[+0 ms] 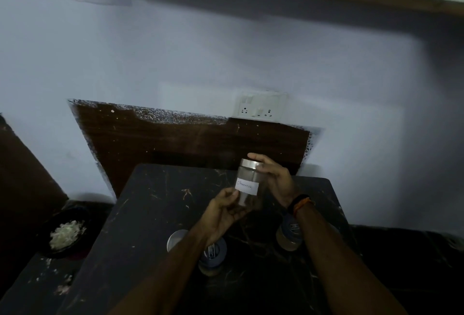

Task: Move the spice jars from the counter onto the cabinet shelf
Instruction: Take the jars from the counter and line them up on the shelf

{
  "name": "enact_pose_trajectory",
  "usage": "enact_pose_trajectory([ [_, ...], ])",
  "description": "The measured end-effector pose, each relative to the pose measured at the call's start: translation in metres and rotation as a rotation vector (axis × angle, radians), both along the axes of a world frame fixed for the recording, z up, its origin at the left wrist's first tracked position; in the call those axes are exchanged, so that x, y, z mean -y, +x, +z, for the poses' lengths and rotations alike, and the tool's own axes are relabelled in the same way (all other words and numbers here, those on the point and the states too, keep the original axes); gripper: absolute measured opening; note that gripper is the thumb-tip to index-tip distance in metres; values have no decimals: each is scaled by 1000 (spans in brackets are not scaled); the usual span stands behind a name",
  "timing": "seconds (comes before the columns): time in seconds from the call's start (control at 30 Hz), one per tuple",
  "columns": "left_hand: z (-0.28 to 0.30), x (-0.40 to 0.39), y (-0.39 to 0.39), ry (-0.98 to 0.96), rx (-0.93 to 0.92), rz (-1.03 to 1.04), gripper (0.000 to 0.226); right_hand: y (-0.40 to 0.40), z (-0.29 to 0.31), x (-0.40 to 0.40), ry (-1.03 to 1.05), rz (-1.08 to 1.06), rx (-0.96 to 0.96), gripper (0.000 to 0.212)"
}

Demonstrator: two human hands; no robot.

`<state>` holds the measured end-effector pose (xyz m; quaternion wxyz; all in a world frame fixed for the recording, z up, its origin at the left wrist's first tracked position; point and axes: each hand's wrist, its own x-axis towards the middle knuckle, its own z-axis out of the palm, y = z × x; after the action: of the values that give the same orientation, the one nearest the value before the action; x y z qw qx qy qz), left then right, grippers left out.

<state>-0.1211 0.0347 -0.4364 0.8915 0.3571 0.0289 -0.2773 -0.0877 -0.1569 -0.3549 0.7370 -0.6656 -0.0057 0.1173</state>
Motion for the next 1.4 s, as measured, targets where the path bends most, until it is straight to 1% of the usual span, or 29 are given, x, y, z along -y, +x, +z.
enact_pose_trajectory([
  [0.1, 16, 7, -1, 58, 69, 23, 71, 0, 0, -4, 132, -83, 12, 59],
  [0.17, 26, 11, 1, 99, 117, 17, 67, 0, 1, -5, 207, -143, 22, 54],
  [0.2, 30, 13, 2, 98, 142, 8, 63, 0, 2, -6, 239, -165, 20, 54],
  [0.27, 37, 17, 5, 73, 195, -13, 64, 0, 6, -7, 286, -194, 10, 60],
  [0.33, 42, 20, 6, 46, 232, -27, 68, 0, 12, -6, 303, -221, 20, 62],
  [0.43, 49, 23, 7, 20, 262, -31, 70, 0, 19, -3, 302, -239, 44, 59],
  [0.6, 68, 29, 13, 28, 309, -15, 71, 2, 37, 2, 317, -228, 78, 57],
  [0.8, 114, 35, 32, 12, 387, -5, 77, 12, 87, 3, 345, -249, 184, 47],
  [1.0, 180, 39, 54, -6, 538, -7, 70, 18, 164, 1, 290, -215, 347, 41],
  [1.13, 228, 39, 68, 7, 633, 20, 66, 21, 220, 4, 171, -200, 468, 41],
  [1.27, 273, 36, 81, -5, 700, 37, 68, 24, 269, 5, 32, -189, 553, 33],
  [1.4, 310, 37, 87, -11, 780, 26, 66, 28, 306, 6, -47, -181, 622, 46],
])
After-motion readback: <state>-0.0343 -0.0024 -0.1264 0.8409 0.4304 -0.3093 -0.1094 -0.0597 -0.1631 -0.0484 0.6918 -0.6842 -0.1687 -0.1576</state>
